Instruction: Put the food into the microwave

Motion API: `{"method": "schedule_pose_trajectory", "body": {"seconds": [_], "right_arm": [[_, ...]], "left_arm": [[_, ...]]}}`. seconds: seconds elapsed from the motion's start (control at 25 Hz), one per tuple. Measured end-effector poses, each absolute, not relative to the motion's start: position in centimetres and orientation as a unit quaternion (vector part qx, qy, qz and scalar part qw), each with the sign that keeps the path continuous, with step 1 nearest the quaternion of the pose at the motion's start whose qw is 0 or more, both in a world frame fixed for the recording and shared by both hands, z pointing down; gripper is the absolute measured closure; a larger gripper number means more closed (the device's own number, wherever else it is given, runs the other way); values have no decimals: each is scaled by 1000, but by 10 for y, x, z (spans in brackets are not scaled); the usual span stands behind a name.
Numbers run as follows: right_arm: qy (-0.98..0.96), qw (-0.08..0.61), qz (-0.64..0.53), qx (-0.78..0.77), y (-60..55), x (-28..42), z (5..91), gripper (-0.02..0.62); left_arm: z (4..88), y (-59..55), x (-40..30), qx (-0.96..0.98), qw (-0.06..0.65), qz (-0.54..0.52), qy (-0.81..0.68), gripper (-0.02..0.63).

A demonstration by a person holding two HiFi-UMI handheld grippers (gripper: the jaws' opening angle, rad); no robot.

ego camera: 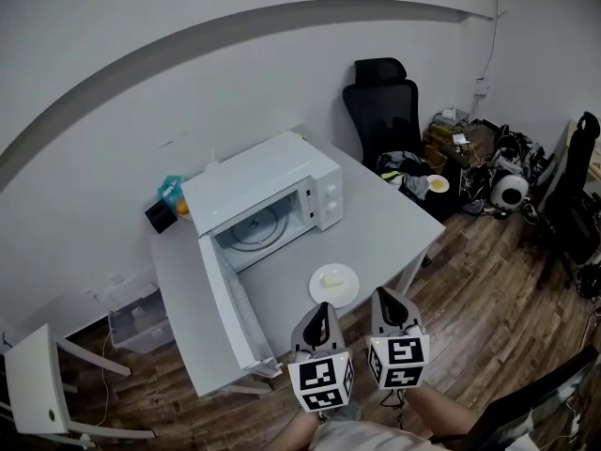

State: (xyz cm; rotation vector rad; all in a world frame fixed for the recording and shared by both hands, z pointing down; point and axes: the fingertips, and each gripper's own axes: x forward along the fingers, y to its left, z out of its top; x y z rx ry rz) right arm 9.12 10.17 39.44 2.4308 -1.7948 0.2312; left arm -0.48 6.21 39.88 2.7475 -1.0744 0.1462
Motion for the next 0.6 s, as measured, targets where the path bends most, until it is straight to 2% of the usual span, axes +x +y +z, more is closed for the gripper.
{"method": "schedule_pose_trajectory", "body": {"seconds": [0.6], "right_arm": [[-640,59,67,764,-14,105,383,580]], "left_arm": [[389,-33,12,911,87,45,-401,604]]}}
